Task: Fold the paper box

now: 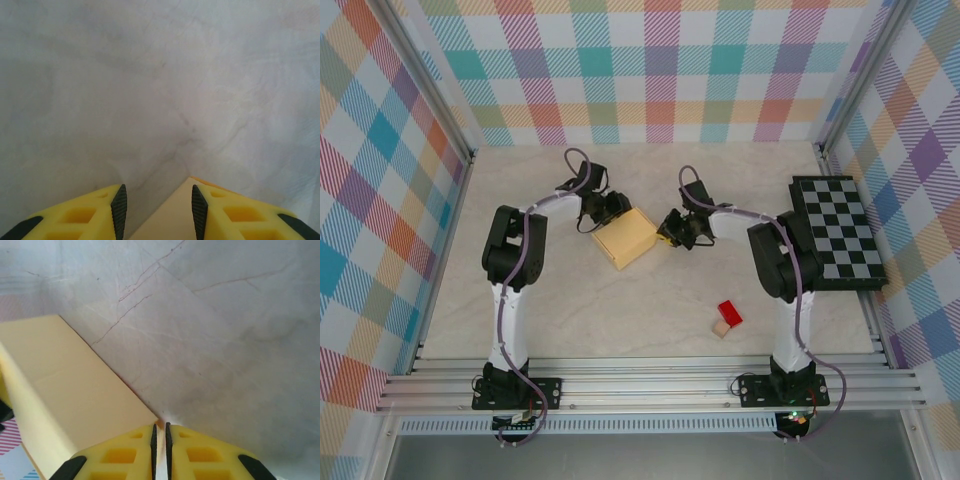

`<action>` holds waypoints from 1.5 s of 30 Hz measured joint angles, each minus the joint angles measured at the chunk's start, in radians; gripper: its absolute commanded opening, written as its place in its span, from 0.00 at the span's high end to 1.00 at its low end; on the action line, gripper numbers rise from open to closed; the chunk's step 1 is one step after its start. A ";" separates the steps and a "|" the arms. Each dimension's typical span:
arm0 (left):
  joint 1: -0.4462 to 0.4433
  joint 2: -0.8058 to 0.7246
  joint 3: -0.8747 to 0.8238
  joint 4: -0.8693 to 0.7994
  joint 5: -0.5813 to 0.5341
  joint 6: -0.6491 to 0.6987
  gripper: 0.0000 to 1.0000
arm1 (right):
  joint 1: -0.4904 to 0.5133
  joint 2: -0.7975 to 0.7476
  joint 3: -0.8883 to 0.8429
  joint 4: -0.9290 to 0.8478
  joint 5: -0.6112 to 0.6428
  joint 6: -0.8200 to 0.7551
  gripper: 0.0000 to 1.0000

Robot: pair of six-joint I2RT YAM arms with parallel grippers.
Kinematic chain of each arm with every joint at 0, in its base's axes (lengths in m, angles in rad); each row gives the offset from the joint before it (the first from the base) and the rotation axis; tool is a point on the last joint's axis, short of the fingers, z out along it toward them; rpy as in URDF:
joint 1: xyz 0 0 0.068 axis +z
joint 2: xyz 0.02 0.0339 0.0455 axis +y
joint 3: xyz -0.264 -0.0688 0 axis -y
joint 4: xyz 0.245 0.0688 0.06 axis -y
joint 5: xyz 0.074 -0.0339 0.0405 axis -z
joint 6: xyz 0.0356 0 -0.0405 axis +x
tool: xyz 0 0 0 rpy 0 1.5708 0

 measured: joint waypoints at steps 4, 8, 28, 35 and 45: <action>0.013 -0.027 -0.037 0.007 0.018 -0.007 0.55 | -0.032 -0.073 -0.028 -0.026 0.022 -0.041 0.84; 0.036 -0.054 -0.054 -0.035 0.027 -0.015 0.54 | -0.052 -0.170 -0.083 -0.045 0.043 -0.070 0.84; 0.114 -0.222 -0.335 0.055 0.068 -0.056 0.55 | 0.272 -0.157 -0.284 0.185 0.004 0.148 0.91; 0.092 -0.256 -0.395 0.092 0.067 -0.080 0.55 | 0.274 -0.134 -0.252 0.222 0.015 0.192 0.92; 0.071 -0.299 -0.461 0.138 0.029 -0.153 0.56 | 0.325 -0.115 -0.251 0.278 0.021 0.257 0.93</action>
